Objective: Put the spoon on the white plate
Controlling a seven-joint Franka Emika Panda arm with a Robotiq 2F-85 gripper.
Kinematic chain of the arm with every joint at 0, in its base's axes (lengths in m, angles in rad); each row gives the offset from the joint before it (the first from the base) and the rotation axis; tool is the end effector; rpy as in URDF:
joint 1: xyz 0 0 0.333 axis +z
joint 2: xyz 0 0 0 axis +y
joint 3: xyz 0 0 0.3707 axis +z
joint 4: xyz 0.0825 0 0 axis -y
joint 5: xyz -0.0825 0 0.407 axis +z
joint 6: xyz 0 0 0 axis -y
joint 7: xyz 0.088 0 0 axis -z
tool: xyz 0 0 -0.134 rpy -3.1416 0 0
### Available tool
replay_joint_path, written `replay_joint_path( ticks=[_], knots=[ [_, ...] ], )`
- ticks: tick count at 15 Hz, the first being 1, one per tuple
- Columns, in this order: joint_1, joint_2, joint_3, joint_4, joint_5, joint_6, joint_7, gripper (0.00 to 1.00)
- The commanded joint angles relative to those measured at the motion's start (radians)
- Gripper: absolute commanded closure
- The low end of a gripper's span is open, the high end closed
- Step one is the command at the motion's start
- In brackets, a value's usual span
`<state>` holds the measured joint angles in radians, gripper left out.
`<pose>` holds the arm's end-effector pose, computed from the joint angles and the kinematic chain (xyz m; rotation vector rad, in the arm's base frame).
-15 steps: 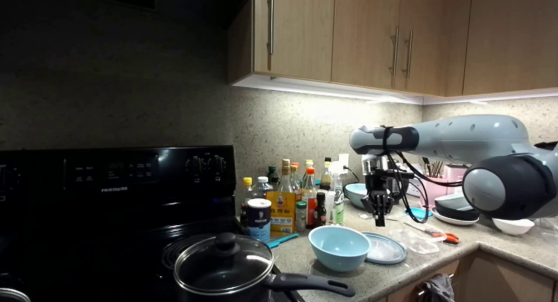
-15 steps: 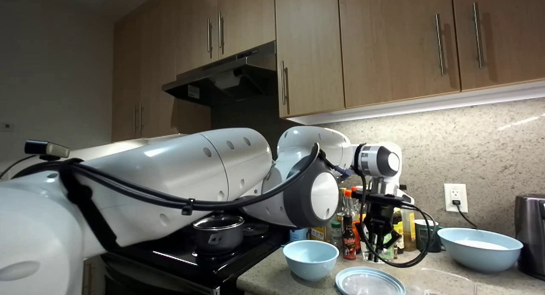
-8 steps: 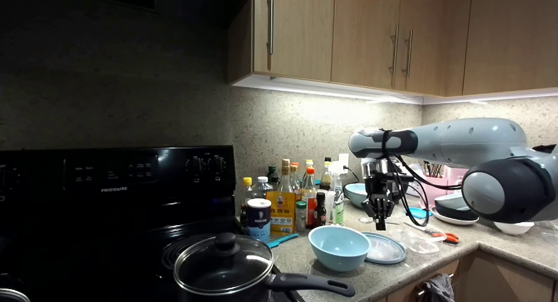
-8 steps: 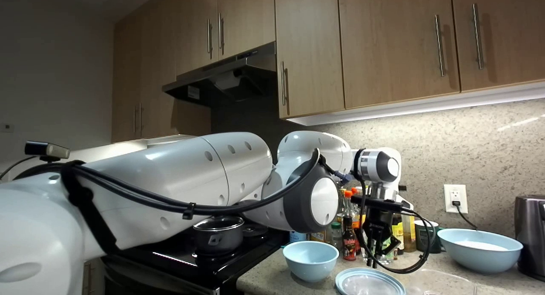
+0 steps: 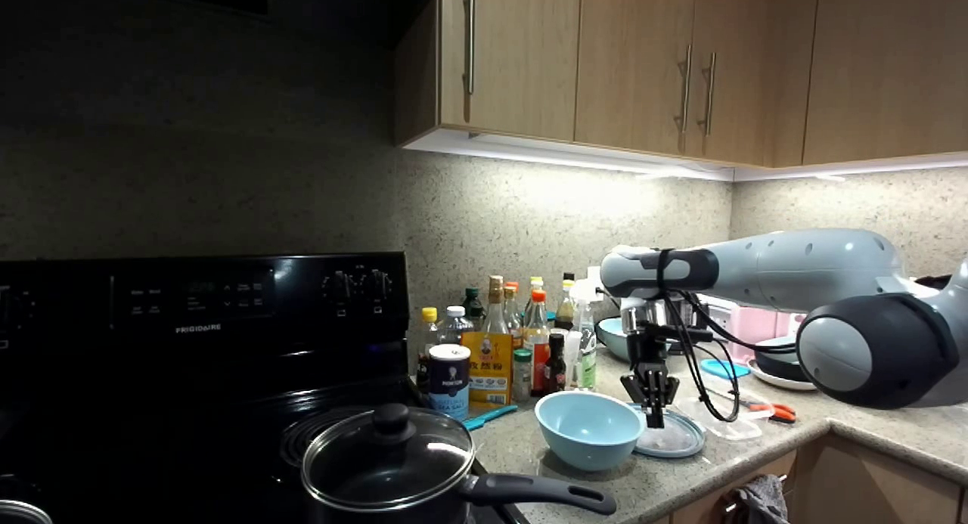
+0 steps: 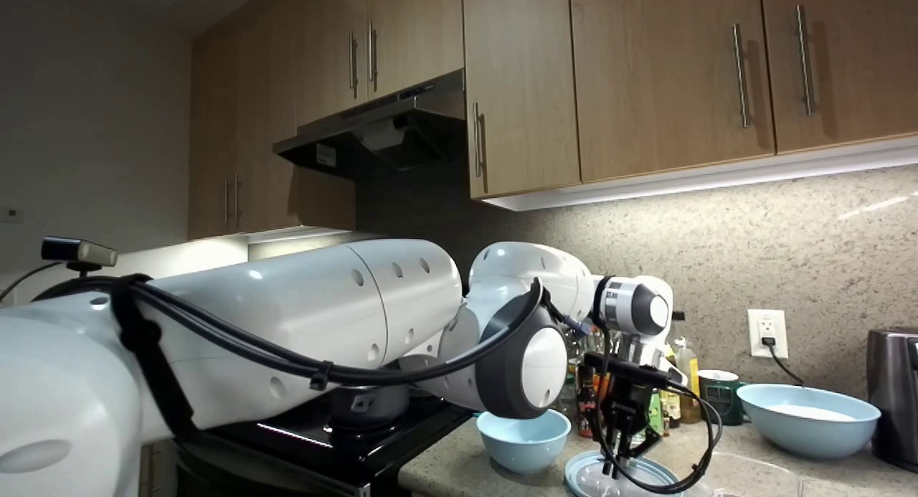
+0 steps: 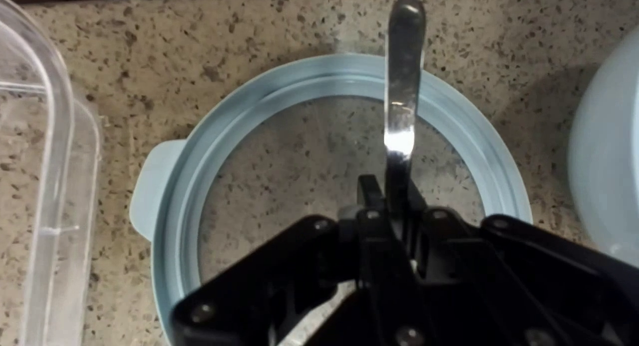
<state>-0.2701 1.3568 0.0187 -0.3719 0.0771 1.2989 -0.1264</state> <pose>0.7939 -0.2015 0.1908 -2.8988 0.1905 0.5945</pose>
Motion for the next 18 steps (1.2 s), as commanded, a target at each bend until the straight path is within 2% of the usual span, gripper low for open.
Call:
replay_joint_path(
  ticks=[1, 2, 3, 4, 6, 14, 16, 18],
  knots=[
    [-0.010, 0.012, 0.013, 0.006, 0.011, -0.008, -0.016, 0.97],
    [-0.010, 0.013, 0.012, 0.006, 0.010, -0.007, -0.011, 0.97],
    [-0.011, 0.011, 0.011, 0.005, 0.010, -0.007, -0.007, 0.90],
    [-0.012, 0.008, 0.010, 0.002, 0.010, -0.007, -0.004, 0.64],
    [-0.012, 0.005, 0.010, -0.002, 0.009, -0.004, -0.004, 0.59],
    [0.005, -0.017, -0.009, 0.006, -0.013, 0.010, 0.006, 0.07],
    [0.015, -0.032, -0.020, 0.017, -0.025, 0.029, 0.014, 0.00],
    [0.022, -0.047, -0.027, 0.027, -0.030, 0.048, 0.016, 0.00]
  ],
)
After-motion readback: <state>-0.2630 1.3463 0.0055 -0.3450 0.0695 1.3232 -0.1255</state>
